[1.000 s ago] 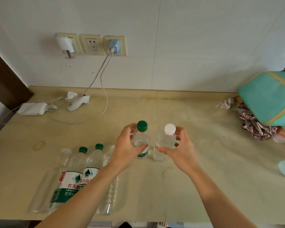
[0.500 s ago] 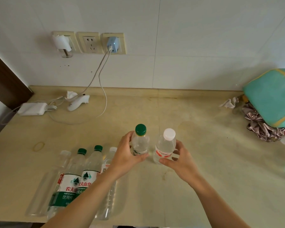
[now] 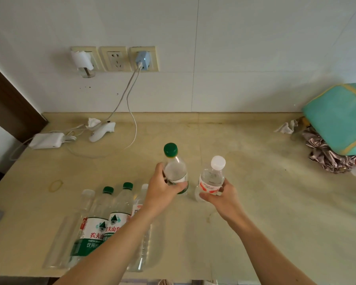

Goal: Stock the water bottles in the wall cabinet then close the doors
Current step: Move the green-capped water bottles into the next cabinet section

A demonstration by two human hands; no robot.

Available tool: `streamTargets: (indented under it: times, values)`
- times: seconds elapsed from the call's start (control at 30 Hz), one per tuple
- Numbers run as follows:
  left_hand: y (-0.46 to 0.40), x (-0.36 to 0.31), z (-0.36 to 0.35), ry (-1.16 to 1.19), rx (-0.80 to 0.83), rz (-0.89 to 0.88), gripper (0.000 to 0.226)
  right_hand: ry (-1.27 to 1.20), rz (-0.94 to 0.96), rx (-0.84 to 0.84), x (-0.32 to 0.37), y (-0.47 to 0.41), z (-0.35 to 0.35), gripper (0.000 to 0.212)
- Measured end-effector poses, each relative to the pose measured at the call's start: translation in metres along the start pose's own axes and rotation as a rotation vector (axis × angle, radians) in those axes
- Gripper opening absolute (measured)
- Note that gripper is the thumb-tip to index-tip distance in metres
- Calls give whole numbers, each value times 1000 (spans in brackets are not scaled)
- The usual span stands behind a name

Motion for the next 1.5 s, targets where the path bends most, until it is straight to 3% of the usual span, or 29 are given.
streamTargets:
  times: [0.27,0.63,0.83,1.03,1.17,1.37,1.5]
  values:
    - [-4,-81,42,15,22,-168,66,-43,148,-79,79,23,2,46]
    - [20,-273,125,174,-43,-535,69,-111,557,-190,287,87,24,44]
    - [69,-390,170,242,-26,-802,50,-128,830,-210,413,145,36,43]
    - [104,-505,212,343,-61,-950,40,-130,1044,-217,537,195,64,44]
    - [109,-565,221,357,-51,-988,43,-115,1108,-274,602,213,86,44]
    - [81,-614,217,371,-110,-910,43,-53,1099,-335,665,207,110,32]
    - [54,-628,202,265,-112,-920,24,17,1011,-364,682,180,117,47]
Point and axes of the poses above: each hand's wrist, its own y-axis away from the middle knuckle, its own z-axis out of the back of the hand, x = y × z, the point moved 10 cm from there along -y, towards the middle knuckle, and after that the axes turned 6 degrees about x, right-handed, at the moved point
